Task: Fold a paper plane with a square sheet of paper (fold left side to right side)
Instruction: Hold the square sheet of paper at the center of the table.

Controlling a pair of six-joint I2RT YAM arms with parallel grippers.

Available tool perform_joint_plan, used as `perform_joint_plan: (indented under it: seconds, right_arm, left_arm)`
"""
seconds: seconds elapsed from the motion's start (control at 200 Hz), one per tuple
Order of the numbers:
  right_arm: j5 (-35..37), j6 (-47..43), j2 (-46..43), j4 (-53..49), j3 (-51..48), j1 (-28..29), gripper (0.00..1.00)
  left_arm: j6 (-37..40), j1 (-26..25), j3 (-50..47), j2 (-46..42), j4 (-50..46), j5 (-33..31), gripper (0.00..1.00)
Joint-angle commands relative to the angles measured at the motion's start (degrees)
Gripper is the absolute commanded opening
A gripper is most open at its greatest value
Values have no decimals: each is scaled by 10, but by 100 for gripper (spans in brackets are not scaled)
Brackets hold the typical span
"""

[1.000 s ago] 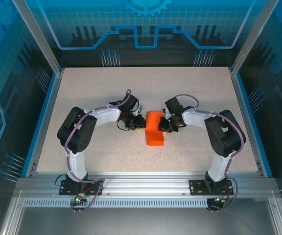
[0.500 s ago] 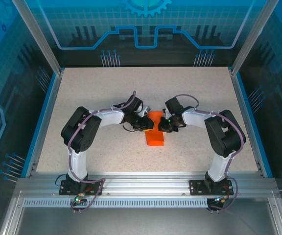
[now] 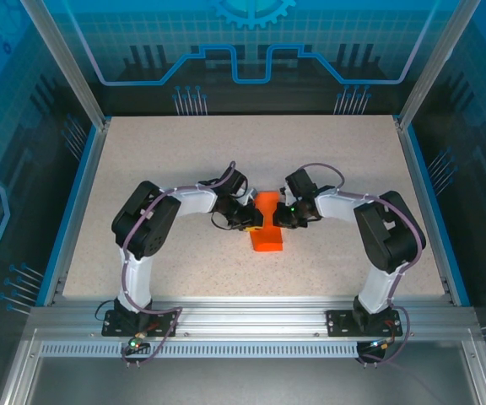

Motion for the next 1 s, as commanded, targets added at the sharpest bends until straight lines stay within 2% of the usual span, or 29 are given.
perform_joint_plan:
  seconds: [0.0,0.19,0.29,0.515,0.995]
  right_arm:
    - [-14,-14,-29,9,-10,-2,12]
    - [-47,-10,-40,52,5,-7,12]
    - [-77,2,-12,86,23,-7,11]
    - [-83,13,57,106,65,-5,11]
    - [-26,24,119,-2,97,-7,10]
  left_arm:
    - [-8,-3,9,23,-48,-17,22]
    - [-11,-3,11,27,-53,-23,21]
    - [-11,-3,10,26,-52,-25,21]
    - [-9,-4,10,23,-52,-25,21]
    - [14,-10,-7,-7,-76,-10,22]
